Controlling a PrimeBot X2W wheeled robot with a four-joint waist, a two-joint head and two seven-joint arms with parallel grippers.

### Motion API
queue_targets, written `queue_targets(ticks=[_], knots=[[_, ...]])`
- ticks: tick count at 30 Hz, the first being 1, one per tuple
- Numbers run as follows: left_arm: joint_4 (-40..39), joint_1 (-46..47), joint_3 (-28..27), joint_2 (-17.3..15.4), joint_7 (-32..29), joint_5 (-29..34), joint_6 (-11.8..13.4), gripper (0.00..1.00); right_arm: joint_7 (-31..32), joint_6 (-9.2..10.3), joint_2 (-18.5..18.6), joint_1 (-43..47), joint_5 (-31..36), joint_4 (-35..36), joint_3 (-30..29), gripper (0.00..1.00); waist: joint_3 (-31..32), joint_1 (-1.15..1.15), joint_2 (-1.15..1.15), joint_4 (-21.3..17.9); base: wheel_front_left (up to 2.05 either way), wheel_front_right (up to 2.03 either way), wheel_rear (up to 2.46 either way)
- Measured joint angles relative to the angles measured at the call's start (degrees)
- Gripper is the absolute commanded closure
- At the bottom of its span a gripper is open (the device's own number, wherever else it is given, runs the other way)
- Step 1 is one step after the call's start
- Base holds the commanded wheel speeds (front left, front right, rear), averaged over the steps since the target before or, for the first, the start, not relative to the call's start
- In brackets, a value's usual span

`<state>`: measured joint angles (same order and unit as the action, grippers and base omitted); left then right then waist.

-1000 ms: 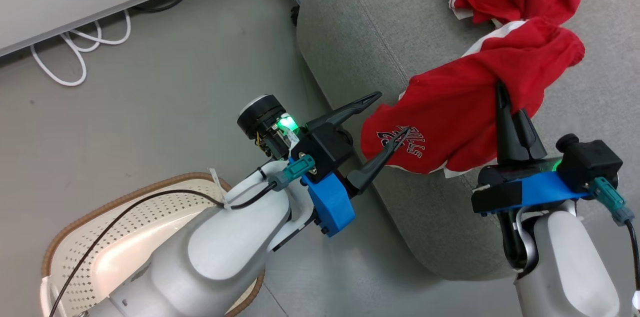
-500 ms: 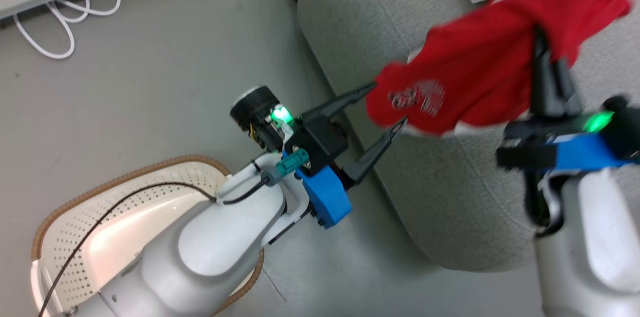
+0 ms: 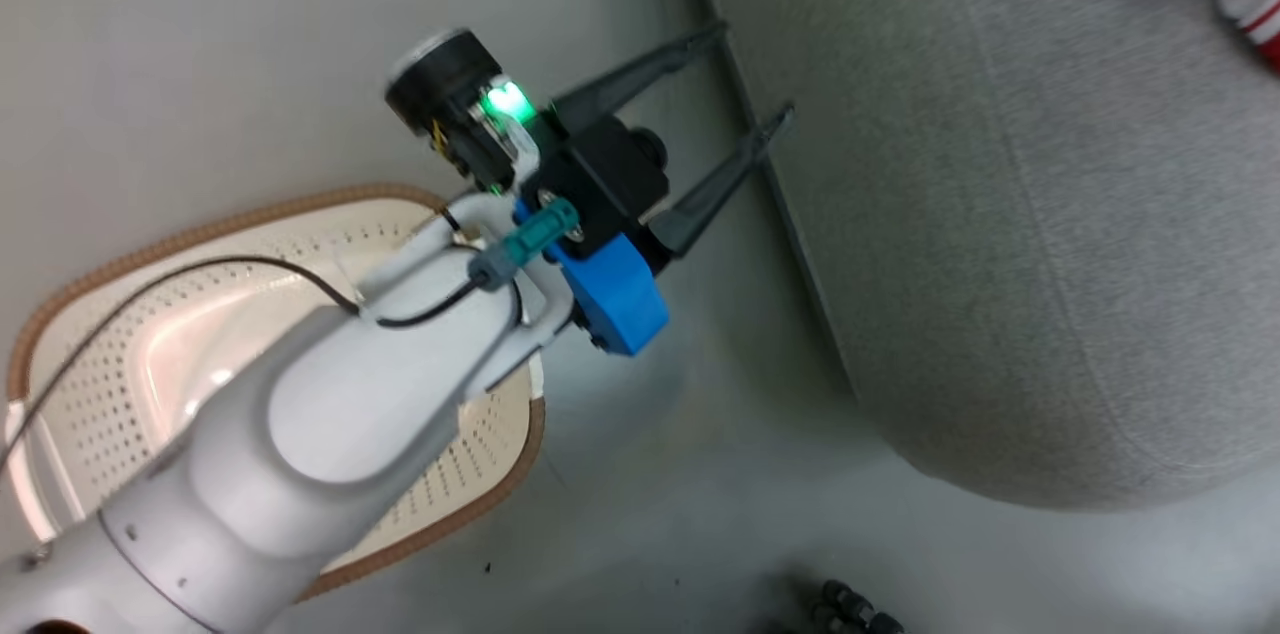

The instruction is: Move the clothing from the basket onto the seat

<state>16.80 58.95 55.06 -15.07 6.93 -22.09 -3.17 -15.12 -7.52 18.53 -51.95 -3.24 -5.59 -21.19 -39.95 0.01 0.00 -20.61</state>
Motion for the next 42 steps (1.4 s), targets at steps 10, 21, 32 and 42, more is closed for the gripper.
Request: queue_targets(ticks=[10,21,32,42], knots=[[-4.3,4.5,-1.4,-4.4,-2.4,1.4,0.1,0.0,0.0,0.0,10.2,-4.7,-1.1,-15.5,-8.2,1.0,-10.2,0.0,0.0,1.2,0.0,0.0,0.0],[-5.6,4.7,-1.1,-5.4,-2.8,1.5,0.6,0.0,0.0,0.0,1.7,-7.4,8.3,-28.6,-12.7,1.0,-13.4,0.0,0.0,2.6,0.0,0.0,0.0],[-4.1,3.2,-0.7,-5.3,-1.0,0.4,1.3,0.0,0.2,0.0,-8.9,-3.7,16.4,-22.2,-18.9,0.0,-9.3,0.0,0.0,2.0,0.0,0.0,0.0],[0.8,-2.3,-1.8,-3.2,4.7,-3.4,2.9,0.0,0.1,0.0,-11.8,9.2,16.1,-11.9,-13.5,0.0,0.8,-0.02,0.0,2.5,0.0,0.0,0.0]])
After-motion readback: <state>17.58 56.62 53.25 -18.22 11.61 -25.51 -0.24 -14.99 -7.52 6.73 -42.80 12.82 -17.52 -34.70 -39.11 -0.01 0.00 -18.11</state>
